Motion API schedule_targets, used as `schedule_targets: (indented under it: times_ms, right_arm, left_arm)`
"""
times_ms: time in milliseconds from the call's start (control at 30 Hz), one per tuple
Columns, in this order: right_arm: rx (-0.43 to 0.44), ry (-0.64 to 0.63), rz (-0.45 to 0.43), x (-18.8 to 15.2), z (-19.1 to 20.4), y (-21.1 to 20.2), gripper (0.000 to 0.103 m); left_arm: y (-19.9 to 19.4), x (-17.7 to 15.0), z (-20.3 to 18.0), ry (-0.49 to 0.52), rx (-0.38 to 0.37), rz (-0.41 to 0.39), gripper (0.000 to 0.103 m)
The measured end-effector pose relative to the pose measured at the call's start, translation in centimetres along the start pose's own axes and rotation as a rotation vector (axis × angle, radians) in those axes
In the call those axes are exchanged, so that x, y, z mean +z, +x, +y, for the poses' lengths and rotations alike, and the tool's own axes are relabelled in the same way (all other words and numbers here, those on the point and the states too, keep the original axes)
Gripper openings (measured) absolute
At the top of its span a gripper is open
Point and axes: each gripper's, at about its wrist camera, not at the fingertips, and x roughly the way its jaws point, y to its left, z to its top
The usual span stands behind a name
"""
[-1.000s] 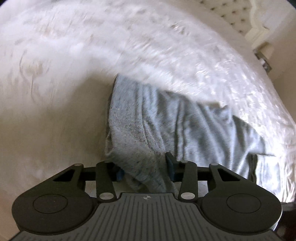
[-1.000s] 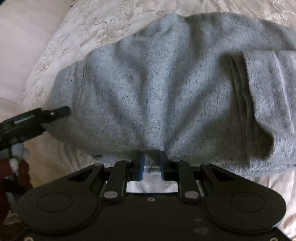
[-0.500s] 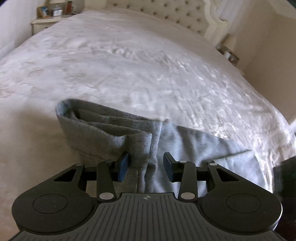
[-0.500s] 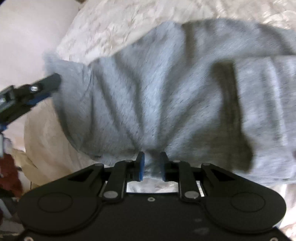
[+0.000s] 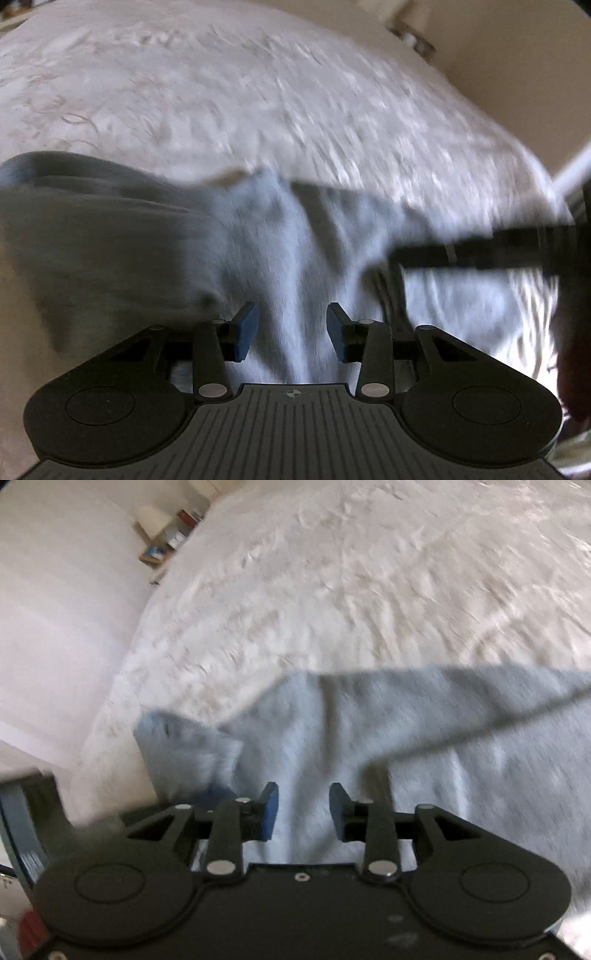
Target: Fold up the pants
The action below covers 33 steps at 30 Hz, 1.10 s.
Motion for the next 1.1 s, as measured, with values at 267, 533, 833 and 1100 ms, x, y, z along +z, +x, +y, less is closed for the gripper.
schedule_targets:
  times_ms: [267, 533, 833, 1100]
  right_arm:
    - [0.049, -0.080, 0.026, 4.1, 5.1, 4.8, 0.041]
    - [0.069, -0.320, 0.100, 1.4, 11.8, 6.5, 0.042]
    - [0.057, -0.236, 0.185, -1.9, 11.3, 7.3, 0.043]
    - [0.014, -0.166, 0.162, -3.3, 9.6, 4.8, 0.043]
  left_arm:
    - [-4.6, -2.9, 0.8, 0.009, -0.061, -0.040, 0.040]
    - [-11.1, -9.2, 6.6, -0.251, 0.017, -0.085, 0.040]
    - [-13.2, -9.9, 14.4, -0.599, 0.125, -0.214, 0.073]
    - [-11.1, -5.4, 18.2, -0.522, 0.144, -0.193, 0.079]
